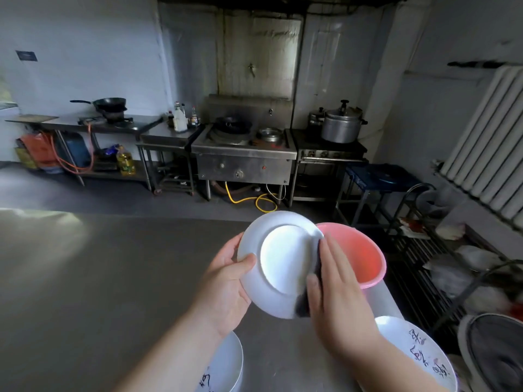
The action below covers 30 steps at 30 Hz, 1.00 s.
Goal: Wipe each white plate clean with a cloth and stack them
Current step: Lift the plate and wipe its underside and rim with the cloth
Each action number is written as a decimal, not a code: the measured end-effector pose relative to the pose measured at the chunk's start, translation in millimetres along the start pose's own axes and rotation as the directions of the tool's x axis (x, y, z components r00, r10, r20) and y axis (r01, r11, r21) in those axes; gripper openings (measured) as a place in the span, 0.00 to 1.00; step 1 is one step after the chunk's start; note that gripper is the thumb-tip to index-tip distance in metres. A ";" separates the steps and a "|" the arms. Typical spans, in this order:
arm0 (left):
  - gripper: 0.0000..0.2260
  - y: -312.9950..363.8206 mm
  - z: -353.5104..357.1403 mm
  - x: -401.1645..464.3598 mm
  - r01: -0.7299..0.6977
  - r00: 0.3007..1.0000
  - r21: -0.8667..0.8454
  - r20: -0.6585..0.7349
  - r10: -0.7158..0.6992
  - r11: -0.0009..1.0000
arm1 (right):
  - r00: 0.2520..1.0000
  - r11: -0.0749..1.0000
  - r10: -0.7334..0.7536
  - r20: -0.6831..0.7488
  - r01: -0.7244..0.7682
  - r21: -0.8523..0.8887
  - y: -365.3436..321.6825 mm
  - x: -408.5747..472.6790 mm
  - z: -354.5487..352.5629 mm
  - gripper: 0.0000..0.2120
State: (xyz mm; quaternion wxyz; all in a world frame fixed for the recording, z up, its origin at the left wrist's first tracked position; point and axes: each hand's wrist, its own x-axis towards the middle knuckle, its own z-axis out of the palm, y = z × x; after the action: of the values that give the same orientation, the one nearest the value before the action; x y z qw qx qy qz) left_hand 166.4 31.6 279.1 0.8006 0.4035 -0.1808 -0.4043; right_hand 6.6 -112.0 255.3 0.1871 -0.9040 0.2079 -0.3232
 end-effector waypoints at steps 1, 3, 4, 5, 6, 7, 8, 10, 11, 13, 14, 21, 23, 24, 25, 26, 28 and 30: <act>0.25 2.7 0.5 -1.9 0.022 1.000 0.039 0.021 -0.023 0.999 | 0.999 0.998 0.015 0.040 -0.018 0.059 1.9 14.3 -11.6 0.29; 0.25 7.9 2.8 -5.3 0.069 0.993 0.113 0.084 -0.078 0.991 | 0.984 0.990 -0.128 0.126 0.118 0.080 -0.5 43.3 -36.3 0.27; 0.25 9.8 5.1 -6.7 0.087 0.987 0.144 0.120 -0.105 0.986 | 0.953 0.969 -0.246 0.175 0.239 0.061 -4.3 54.8 -44.2 0.26; 0.25 11.3 7.9 -7.6 0.098 0.981 0.168 0.152 -0.124 0.981 | 0.905 0.932 -0.360 0.225 0.362 0.036 -9.3 62.4 -47.9 0.26; 0.25 12.4 10.0 -8.1 0.102 0.975 0.184 0.177 -0.135 0.978 | 0.855 0.889 -0.444 0.268 0.459 0.010 -14.5 67.2 -49.8 0.25; 0.24 13.4 11.4 -8.1 0.101 0.971 0.189 0.196 -0.138 0.977 | 0.812 0.846 -0.505 0.291 0.533 -0.018 -18.5 70.1 -50.8 0.25; 0.24 15.1 11.6 -7.7 0.094 0.969 0.185 0.209 -0.132 0.978 | 0.785 0.812 -0.546 0.293 0.582 -0.045 -20.9 70.9 -50.9 0.25; 0.24 20.8 9.6 -6.6 0.067 0.971 0.169 0.218 -0.103 0.983 | 0.795 0.808 -0.560 0.234 0.586 -0.056 -19.1 67.1 -50.6 0.26; 0.23 24.4 7.6 -6.4 0.051 0.973 0.163 0.213 -0.085 0.985 | 0.831 0.842 -0.527 0.179 0.539 -0.025 -14.2 60.8 -49.8 0.26; 0.22 30.3 2.5 -5.7 0.029 0.980 0.142 0.189 -0.056 0.989 | 0.919 0.922 -0.386 0.072 0.384 0.051 -1.0 41.4 -43.9 0.28; 0.22 32.0 0.2 -5.5 0.027 0.983 0.131 0.174 -0.050 0.991 | 0.948 0.947 -0.316 0.042 0.312 0.080 3.4 30.2 -39.2 0.29; 0.22 28.4 2.4 -0.8 0.064 0.970 0.154 0.223 -0.098 0.986 | 0.918 0.933 -0.360 0.167 0.354 0.064 -5.1 63.6 -52.2 0.29; 0.22 30.6 3.3 2.8 0.037 0.972 0.111 0.229 -0.062 0.993 | 0.922 0.933 -0.360 0.141 0.354 0.063 -6.9 71.0 -55.9 0.29; 0.23 32.1 3.4 5.3 0.023 0.973 0.088 0.226 -0.043 0.996 | 0.937 0.941 -0.338 0.094 0.332 0.068 -6.1 64.9 -52.6 0.30; 0.23 32.9 3.0 7.5 0.009 0.975 0.064 0.221 -0.023 0.998 | 0.956 0.954 -0.291 0.028 0.288 0.083 -4.1 52.5 -44.9 0.31; 0.24 32.3 2.5 9.7 -0.004 0.977 0.035 0.211 -0.003 0.999 | 0.974 0.968 -0.224 -0.041 0.228 0.107 -2.3 36.8 -34.2 0.32; 0.25 26.6 1.5 13.1 -0.030 0.985 -0.024 0.171 0.033 0.999 | 0.988 0.981 -0.099 -0.122 0.118 0.154 -1.8 6.2 -12.0 0.34; 0.25 17.6 1.7 14.6 -0.042 0.990 -0.055 0.129 0.049 0.998 | 0.993 0.984 -0.035 -0.114 0.054 0.169 -0.1 -3.3 -1.9 0.36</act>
State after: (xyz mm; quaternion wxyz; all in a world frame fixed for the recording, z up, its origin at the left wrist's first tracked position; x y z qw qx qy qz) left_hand 183.0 25.2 293.6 0.8065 0.3510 -0.2311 -0.4160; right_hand 3.1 -110.7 255.0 0.2452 -0.8697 0.1689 -0.3936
